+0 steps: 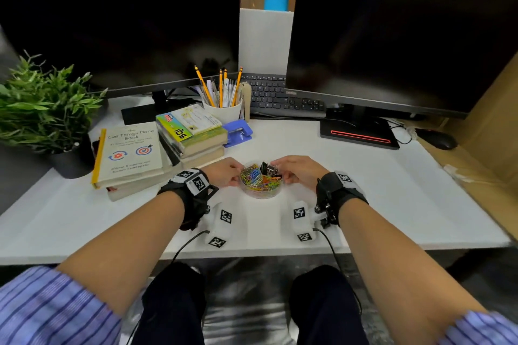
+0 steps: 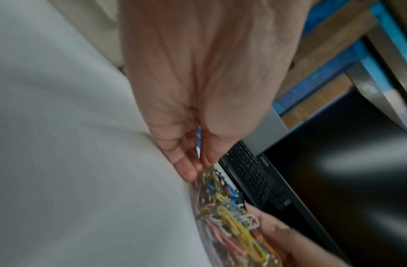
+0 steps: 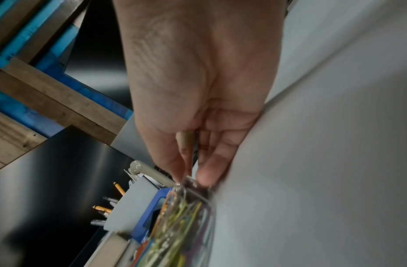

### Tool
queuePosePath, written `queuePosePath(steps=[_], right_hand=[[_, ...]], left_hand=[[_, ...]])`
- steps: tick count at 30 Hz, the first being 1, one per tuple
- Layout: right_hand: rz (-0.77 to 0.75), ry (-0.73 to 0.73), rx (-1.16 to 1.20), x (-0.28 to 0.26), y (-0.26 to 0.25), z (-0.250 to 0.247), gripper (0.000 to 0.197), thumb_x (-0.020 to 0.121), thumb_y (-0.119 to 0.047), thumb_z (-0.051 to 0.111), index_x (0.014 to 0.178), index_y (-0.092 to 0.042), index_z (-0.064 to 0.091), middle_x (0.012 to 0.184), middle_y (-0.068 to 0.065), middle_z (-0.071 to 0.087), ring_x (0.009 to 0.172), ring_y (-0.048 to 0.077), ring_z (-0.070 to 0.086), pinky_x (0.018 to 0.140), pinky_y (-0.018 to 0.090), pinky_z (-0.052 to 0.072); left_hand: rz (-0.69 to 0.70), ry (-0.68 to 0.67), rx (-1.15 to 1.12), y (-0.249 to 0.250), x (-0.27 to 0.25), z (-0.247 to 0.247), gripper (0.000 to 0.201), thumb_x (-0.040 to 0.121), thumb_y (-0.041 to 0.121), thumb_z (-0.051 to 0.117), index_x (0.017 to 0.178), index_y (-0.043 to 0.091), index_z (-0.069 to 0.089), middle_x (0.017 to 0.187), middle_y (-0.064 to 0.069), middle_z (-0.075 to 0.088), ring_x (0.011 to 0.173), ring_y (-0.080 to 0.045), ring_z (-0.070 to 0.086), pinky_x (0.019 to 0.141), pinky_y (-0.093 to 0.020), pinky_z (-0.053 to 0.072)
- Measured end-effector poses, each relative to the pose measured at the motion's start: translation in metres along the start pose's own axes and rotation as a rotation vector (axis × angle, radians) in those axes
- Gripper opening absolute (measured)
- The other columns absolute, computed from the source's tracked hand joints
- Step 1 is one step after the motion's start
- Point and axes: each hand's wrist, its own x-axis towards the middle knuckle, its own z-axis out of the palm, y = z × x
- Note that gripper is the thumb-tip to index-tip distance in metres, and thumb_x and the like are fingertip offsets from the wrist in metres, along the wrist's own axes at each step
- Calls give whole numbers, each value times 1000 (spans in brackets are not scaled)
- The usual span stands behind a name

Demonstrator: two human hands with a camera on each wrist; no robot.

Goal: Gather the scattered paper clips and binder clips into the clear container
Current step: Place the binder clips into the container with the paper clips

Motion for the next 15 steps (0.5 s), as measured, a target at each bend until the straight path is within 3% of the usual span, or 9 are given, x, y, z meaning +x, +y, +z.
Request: queuePosePath(steps=[3, 5, 8, 11, 13, 15], right_hand=[[2, 9, 13, -9, 3, 4, 24, 92, -5, 54, 110, -8, 69, 69, 4, 59, 57, 11, 53, 57, 15, 50], [2, 19, 18, -16, 3, 6, 25, 92, -4, 54, 112, -5, 68, 67, 4, 58, 55, 12, 53, 56, 15, 50], [12, 40, 18, -23, 2, 10, 24, 92, -6, 54, 112, -4, 68, 67, 4, 58, 56, 12, 53, 56, 16, 51], [17, 53, -1, -29, 1, 12, 23, 93, -10, 53, 109, -7, 69, 73, 4, 60, 61, 12, 54, 60, 17, 51], [15, 61, -13, -31, 1, 13, 23, 93, -11, 53, 108, -7, 69, 75, 5, 60, 61, 12, 54, 61, 17, 51], [19, 72, -21, -30, 1, 13, 24, 93, -10, 52, 110, -6, 69, 75, 6, 60, 60, 13, 54, 61, 18, 51]], left_hand=[[38, 67, -64, -10, -5, 3, 35, 98, -10, 30, 75, 11, 45, 74, -5, 45, 58, -10, 50, 49, -14, 45], [64, 76, -84, -13, -8, 6, 33, 98, -9, 31, 80, 14, 46, 79, -5, 50, 56, -7, 58, 47, -9, 47], [61, 92, -81, -14, -11, 10, 35, 97, -11, 29, 85, 16, 47, 79, -3, 50, 62, -8, 56, 47, -7, 46], [49, 120, -65, -14, -13, 13, 27, 98, -7, 29, 100, 13, 47, 79, 0, 49, 66, -6, 51, 50, -6, 44], [38, 129, -50, -14, -14, 14, 27, 100, -2, 30, 98, 14, 51, 79, 1, 49, 68, -6, 47, 53, -7, 43], [50, 135, -27, -15, -14, 15, 26, 100, 0, 30, 113, 6, 52, 84, -1, 51, 69, -5, 47, 57, -8, 42]])
